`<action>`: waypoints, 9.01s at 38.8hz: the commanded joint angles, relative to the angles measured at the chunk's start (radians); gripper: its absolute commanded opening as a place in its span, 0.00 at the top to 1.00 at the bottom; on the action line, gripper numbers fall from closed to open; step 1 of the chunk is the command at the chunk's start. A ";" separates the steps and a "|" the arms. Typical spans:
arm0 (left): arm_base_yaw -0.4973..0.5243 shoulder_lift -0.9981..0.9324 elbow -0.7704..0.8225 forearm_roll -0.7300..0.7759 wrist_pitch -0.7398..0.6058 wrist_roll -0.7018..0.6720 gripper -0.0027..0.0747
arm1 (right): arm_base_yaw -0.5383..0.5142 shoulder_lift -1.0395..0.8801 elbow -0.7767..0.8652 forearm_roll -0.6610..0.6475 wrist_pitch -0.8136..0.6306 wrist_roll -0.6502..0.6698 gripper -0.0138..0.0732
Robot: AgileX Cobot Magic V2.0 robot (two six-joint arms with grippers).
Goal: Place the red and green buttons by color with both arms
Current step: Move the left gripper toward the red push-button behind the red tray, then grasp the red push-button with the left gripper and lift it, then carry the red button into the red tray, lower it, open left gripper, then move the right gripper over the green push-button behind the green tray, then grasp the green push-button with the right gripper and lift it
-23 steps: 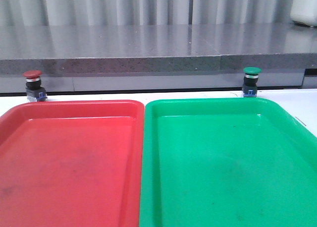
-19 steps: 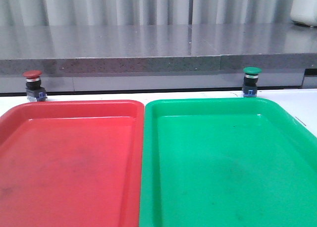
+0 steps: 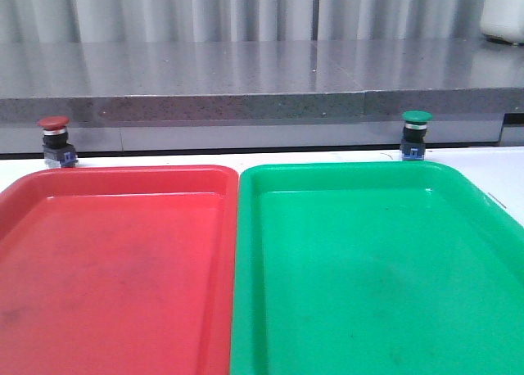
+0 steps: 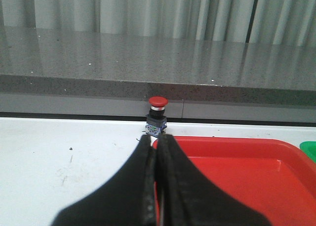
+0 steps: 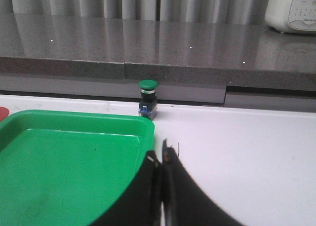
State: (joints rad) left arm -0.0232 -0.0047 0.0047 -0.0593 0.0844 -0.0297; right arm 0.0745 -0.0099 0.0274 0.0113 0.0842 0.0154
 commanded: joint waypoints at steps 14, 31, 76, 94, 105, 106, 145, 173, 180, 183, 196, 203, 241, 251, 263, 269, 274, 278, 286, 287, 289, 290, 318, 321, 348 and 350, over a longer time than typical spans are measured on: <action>0.001 0.015 -0.269 0.001 -0.020 -0.003 0.99 | -0.004 0.008 -0.286 -0.011 0.061 -0.008 0.92; 0.001 0.462 -0.633 0.001 0.356 -0.003 0.99 | -0.004 0.495 -0.573 -0.034 0.265 -0.009 0.92; -0.001 1.694 -1.310 0.047 0.293 -0.001 0.25 | -0.004 0.668 -0.573 -0.034 0.274 -0.009 0.23; -0.001 2.052 -1.559 0.045 0.180 -0.003 0.46 | -0.004 0.668 -0.573 -0.034 0.274 -0.009 0.23; -0.001 2.029 -1.559 0.042 0.192 -0.006 0.65 | -0.004 0.668 -0.573 -0.034 0.274 -0.009 0.23; -0.001 2.020 -1.559 0.041 0.206 -0.006 0.65 | -0.004 0.668 -0.573 -0.034 0.274 -0.009 0.23; -0.340 1.203 -0.797 0.014 0.235 -0.006 0.65 | -0.004 0.668 -0.573 -0.034 0.274 -0.009 0.23; -0.370 1.529 -0.742 0.024 -0.075 -0.006 0.65 | -0.004 0.668 -0.573 -0.034 0.274 -0.009 0.23; -0.370 1.574 -0.742 0.027 -0.084 -0.006 0.63 | -0.004 0.668 -0.573 -0.034 0.274 -0.009 0.23; -0.374 1.574 -0.742 0.027 -0.084 -0.006 0.52 | -0.004 0.668 -0.573 -0.034 0.274 -0.009 0.23; -0.374 1.501 -0.742 0.013 -0.023 -0.006 0.29 | -0.004 0.668 -0.573 -0.034 0.274 -0.009 0.23; -0.374 1.336 -0.742 0.013 0.117 -0.006 0.30 | -0.004 0.668 -0.573 -0.034 0.274 -0.009 0.23; -0.374 0.513 -0.696 0.009 0.581 -0.006 0.30 | -0.004 0.668 -0.573 -0.034 0.273 -0.009 0.23; -0.374 0.513 -0.696 0.009 0.579 -0.006 0.30 | -0.004 0.668 -0.573 -0.033 0.273 -0.008 0.23; -0.374 0.513 -0.696 0.009 0.575 -0.006 0.30 | -0.002 0.735 -0.599 0.015 0.253 -0.008 0.23; -0.374 0.513 -0.696 0.009 0.575 -0.006 0.30 | -0.002 0.873 -0.679 0.015 0.257 -0.008 0.23; -0.374 0.513 -0.696 0.009 0.575 -0.006 0.30 | -0.001 1.006 -0.762 0.015 0.257 -0.009 0.15; -0.374 0.513 -0.696 0.009 0.575 -0.006 0.30 | -0.001 1.120 -0.833 0.015 0.257 -0.009 0.15; -0.374 0.513 -0.696 0.009 0.575 -0.006 0.30 | -0.001 1.339 -1.009 0.015 0.253 -0.009 0.15; -0.374 0.513 -0.696 0.009 0.575 -0.006 0.30 | -0.001 1.361 -1.028 0.015 0.253 -0.009 0.15; -0.374 0.513 -0.696 0.009 0.575 -0.006 0.30 | -0.001 1.420 -1.073 0.017 0.253 -0.009 0.15; -0.374 0.513 -0.696 0.009 0.575 -0.006 0.30 | -0.001 1.441 -1.099 0.017 0.254 -0.009 0.15; -0.374 0.513 -0.696 0.009 0.575 -0.006 0.30 | -0.001 2.062 -1.693 0.111 0.302 -0.009 0.15; -0.374 0.513 -0.696 0.009 0.573 -0.006 0.30 | -0.001 2.099 -1.724 0.111 0.302 -0.009 0.16; -0.374 0.513 -0.696 0.009 0.573 -0.006 0.30 | -0.001 1.989 -1.738 0.111 0.380 -0.009 0.51; -0.374 0.513 -0.696 0.009 0.573 -0.006 0.30 | 0.001 1.961 -1.738 0.110 0.404 -0.009 0.51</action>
State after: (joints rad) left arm -0.3924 0.5048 -0.6642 -0.0403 0.7281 -0.0274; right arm 0.0745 2.0616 -1.6742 0.1170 0.5066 0.0154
